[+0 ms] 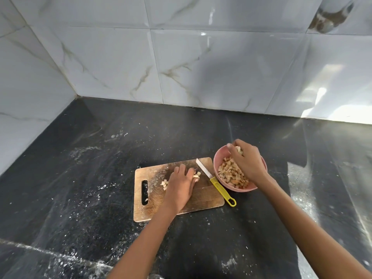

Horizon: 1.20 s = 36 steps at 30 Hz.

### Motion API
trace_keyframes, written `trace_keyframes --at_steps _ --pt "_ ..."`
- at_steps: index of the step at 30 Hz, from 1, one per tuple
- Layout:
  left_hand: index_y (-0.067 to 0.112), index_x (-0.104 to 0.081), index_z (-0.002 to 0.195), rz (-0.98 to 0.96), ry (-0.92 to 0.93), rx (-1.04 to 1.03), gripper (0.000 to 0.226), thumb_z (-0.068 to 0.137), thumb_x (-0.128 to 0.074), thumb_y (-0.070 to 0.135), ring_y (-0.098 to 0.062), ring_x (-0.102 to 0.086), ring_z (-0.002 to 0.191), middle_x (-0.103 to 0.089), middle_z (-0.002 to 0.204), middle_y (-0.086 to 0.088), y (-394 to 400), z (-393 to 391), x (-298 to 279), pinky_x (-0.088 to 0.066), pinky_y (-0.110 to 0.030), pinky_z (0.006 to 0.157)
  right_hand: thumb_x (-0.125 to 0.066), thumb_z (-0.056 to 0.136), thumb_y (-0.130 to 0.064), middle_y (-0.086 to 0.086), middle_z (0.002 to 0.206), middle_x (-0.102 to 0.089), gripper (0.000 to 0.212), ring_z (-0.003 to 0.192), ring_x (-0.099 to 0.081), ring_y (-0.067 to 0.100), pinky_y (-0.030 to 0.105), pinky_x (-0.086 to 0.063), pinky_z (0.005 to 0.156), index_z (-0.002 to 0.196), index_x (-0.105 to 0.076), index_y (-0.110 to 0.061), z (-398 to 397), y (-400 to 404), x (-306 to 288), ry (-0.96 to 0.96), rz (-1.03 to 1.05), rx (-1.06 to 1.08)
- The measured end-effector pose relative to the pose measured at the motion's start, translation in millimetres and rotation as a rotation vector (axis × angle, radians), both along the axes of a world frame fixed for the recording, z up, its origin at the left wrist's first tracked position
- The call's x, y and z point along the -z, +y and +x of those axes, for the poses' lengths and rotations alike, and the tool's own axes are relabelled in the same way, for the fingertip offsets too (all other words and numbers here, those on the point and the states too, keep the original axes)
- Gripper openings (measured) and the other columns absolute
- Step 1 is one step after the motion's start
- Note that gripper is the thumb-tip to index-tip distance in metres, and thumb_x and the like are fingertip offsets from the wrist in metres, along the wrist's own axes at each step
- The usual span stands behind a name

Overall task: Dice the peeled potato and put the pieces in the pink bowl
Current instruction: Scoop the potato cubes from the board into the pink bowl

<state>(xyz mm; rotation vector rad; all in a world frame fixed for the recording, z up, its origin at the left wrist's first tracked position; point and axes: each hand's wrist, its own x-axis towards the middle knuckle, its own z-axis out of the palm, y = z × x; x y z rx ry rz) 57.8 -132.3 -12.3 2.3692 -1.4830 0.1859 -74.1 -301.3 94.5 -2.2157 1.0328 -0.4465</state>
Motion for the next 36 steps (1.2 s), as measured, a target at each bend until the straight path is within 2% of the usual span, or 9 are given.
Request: trace_keyframes --at_steps 3,6,10,16,20,24,27,32,36 --pt "0.009 -0.060 0.086 0.006 -0.090 0.109 0.013 0.086 -0.070 0.018 -0.019 -0.056 0.057 -0.058 0.075 -0.005 -6.7 8.3 -0.7 -0.048 -0.029 0.046 -0.051 0.097 -0.032 -0.014 0.084 -0.060 0.009 0.078 -0.057 0.003 0.016 -0.043 0.065 0.093 -0.055 -0.024 -2.8 -3.8 11.5 -0.013 0.039 -0.074" --pt "0.013 -0.057 0.078 0.052 -0.124 0.123 0.025 0.097 -0.047 0.026 -0.015 -0.055 0.045 -0.054 0.063 0.000 -11.3 14.1 -0.8 -0.045 -0.025 0.037 -0.055 0.095 -0.028 -0.015 0.086 -0.060 0.006 0.079 -0.056 -0.001 0.012 -0.038 0.063 0.092 -0.056 -0.023 -3.0 -4.8 15.0 -0.062 0.093 -0.082" --pt "0.013 -0.055 0.073 0.058 -0.086 0.156 0.038 0.099 -0.031 0.026 -0.013 -0.052 0.038 -0.052 0.055 0.001 -17.0 18.1 -5.2 -0.041 -0.022 0.032 -0.038 0.102 -0.028 -0.010 0.087 -0.062 0.027 0.084 -0.058 0.004 0.012 -0.039 0.065 0.084 -0.057 -0.025 -3.9 -5.2 18.4 -0.090 0.208 -0.070" --pt "0.015 -0.039 0.068 -0.143 0.273 0.204 0.026 0.094 -0.040 0.017 -0.005 -0.039 0.044 -0.041 0.054 0.007 -6.0 19.4 -11.4 -0.035 -0.022 0.049 -0.036 0.103 -0.021 -0.008 0.087 -0.059 0.021 0.080 -0.055 0.005 0.009 -0.039 0.060 0.092 -0.054 -0.018 -8.2 -13.0 22.6 0.055 0.053 -0.144" --pt "0.018 -0.036 0.068 -0.331 0.392 0.119 0.026 0.094 -0.037 0.019 -0.002 -0.030 0.046 -0.037 0.056 0.010 -6.3 12.7 -27.8 -0.030 -0.022 0.046 -0.036 0.103 -0.023 -0.013 0.090 -0.057 0.016 0.080 -0.052 -0.001 0.009 -0.038 0.061 0.098 -0.051 -0.022 -13.0 -16.9 25.8 0.002 0.076 -0.134" --pt "0.022 -0.034 0.065 -0.455 0.567 0.087 0.038 0.102 -0.039 0.025 -0.007 -0.032 0.045 -0.032 0.054 0.014 -29.2 -11.0 -73.6 -0.023 -0.017 0.044 -0.035 0.103 -0.030 -0.010 0.075 -0.062 0.034 0.074 -0.058 0.000 0.006 -0.039 0.059 0.083 -0.060 -0.017 -13.1 -19.4 26.1 -0.096 0.160 -0.055" --pt "0.024 -0.037 0.060 -0.504 0.783 0.132 0.038 0.097 -0.042 0.029 -0.005 -0.031 0.044 -0.032 0.051 0.013 -57.2 -32.5 -100.2 -0.023 -0.017 0.043 -0.034 0.103 -0.031 -0.002 0.071 -0.063 0.044 0.071 -0.061 0.011 0.019 -0.045 0.063 0.075 -0.056 -0.007 -11.6 -23.0 25.4 -0.189 0.250 -0.006" --pt "0.021 -0.041 0.051 -0.215 1.102 -0.014 0.044 0.094 -0.046 0.020 -0.005 -0.044 0.054 -0.044 0.052 0.007 -99.4 -50.7 -117.6 -0.035 -0.024 0.055 -0.037 0.102 -0.018 -0.004 0.091 -0.064 0.022 0.086 -0.060 0.007 0.024 -0.046 0.074 0.093 -0.057 -0.018 -12.4 -33.5 29.8 -0.260 0.308 0.019" --pt "0.017 -0.066 0.086 0.098 1.201 -0.185 0.030 0.092 -0.041 0.033 -0.023 -0.062 0.089 -0.066 0.091 -0.008 -117.3 -50.7 -118.6 -0.048 -0.034 0.074 -0.048 0.098 -0.011 -0.010 0.097 -0.064 0.015 0.090 -0.060 0.000 0.015 -0.046 0.074 0.104 -0.060 -0.019 -11.9 -38.1 35.5 -0.236 0.227 0.021"
